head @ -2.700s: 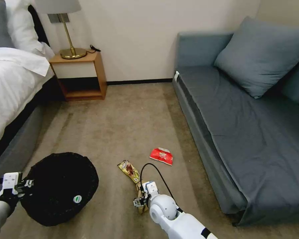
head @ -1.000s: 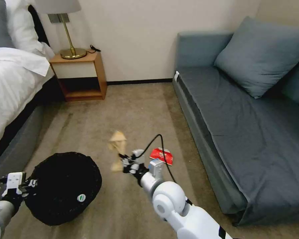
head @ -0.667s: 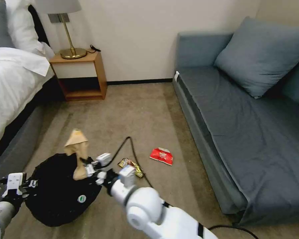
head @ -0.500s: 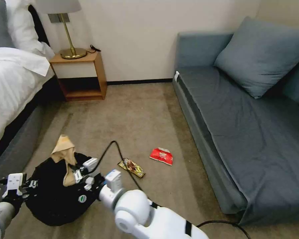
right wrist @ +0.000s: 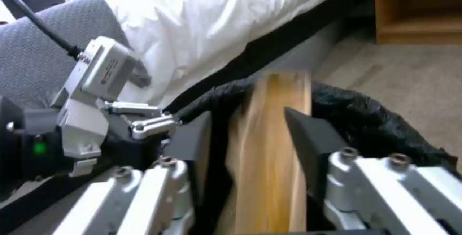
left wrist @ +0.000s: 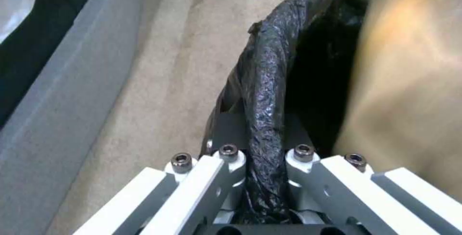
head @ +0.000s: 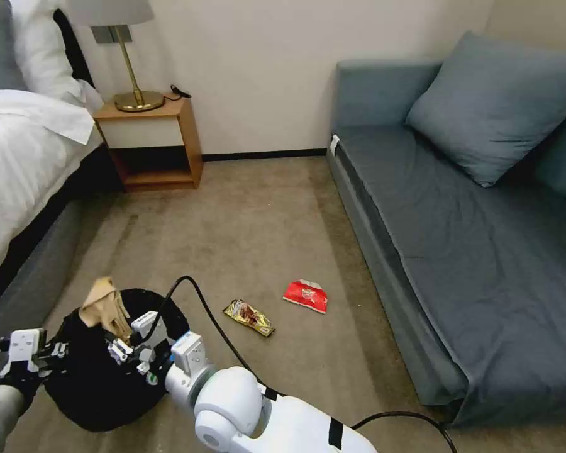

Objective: Pick up the trash bin, then pick up the garbage on the floor and place it into the trash bin.

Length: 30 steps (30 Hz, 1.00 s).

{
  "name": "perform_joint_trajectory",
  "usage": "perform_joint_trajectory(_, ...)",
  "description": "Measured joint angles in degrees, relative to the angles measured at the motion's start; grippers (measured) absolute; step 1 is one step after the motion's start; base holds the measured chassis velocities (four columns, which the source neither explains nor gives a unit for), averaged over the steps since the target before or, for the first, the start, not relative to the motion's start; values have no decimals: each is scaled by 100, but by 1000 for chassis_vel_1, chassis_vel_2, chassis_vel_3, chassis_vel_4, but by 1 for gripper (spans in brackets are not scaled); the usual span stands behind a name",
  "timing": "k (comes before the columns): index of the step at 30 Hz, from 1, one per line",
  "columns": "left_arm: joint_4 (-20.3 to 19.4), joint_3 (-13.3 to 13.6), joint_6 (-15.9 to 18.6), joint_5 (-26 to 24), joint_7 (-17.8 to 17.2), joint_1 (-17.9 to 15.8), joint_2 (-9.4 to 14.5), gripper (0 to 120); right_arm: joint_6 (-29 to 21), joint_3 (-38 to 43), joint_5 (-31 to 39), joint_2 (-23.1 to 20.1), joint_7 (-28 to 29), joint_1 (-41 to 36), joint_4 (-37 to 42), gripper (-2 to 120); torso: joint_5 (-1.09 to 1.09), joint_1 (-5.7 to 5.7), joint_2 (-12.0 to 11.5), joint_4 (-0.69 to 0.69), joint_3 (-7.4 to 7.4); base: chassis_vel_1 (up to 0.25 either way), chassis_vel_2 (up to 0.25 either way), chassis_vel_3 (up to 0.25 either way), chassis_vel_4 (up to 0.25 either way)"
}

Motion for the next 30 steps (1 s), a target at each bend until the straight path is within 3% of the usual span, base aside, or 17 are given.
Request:
perform_joint_trajectory(5,0,1,0,0,1,-4,-3,5,-18,-9,-14,-11,-3,-41,20,57,0,0,0,0,0,0,0,0,0)
perform_joint_trajectory(7,0,2,0,-1,3,-15,-9,5,-21,-9,-34,-11,-6,-68,29,69,0,0,0,0,0,0,0,0,0)
perform_joint_trajectory(9,0,2,0,-2,3,-21,-13,5,-19,-1,-55,-9,-5,-82,30,71,0,0,0,0,0,0,0,0,0)
perform_joint_trajectory(11,36,3,-1,-5,4,-39,-14,5,116,97,-207,-21,3,-158,58,86,2,0,0,0,0,0,0,0,0)
perform_joint_trajectory(14,63,0,-2,-6,4,-48,-13,5,204,202,-357,-82,-10,-238,115,91,1,0,0,1,0,0,0,0,0)
perform_joint_trajectory(15,80,-15,-2,-10,4,-57,-8,5,284,358,-609,-191,-30,-347,197,97,1,0,0,1,0,0,0,0,0)
perform_joint_trajectory(17,83,-22,-3,-16,5,-65,-5,5,354,503,-855,-266,-62,-446,255,99,3,0,0,1,0,0,0,0,0)
perform_joint_trajectory(18,83,-35,-4,-38,6,-88,1,5,642,934,-1455,-463,-164,-710,379,99,3,0,0,1,0,0,0,0,0)
perform_joint_trajectory(21,83,16,-4,-46,6,-142,36,5,1244,1848,-2067,-990,-358,-1408,744,100,4,0,0,-2,0,0,0,0,0)
perform_joint_trajectory(30,126,43,-4,-61,8,-174,68,5,2274,3127,-2592,-1280,-742,-2792,1142,100,3,0,0,-1,-1,0,0,0,0)
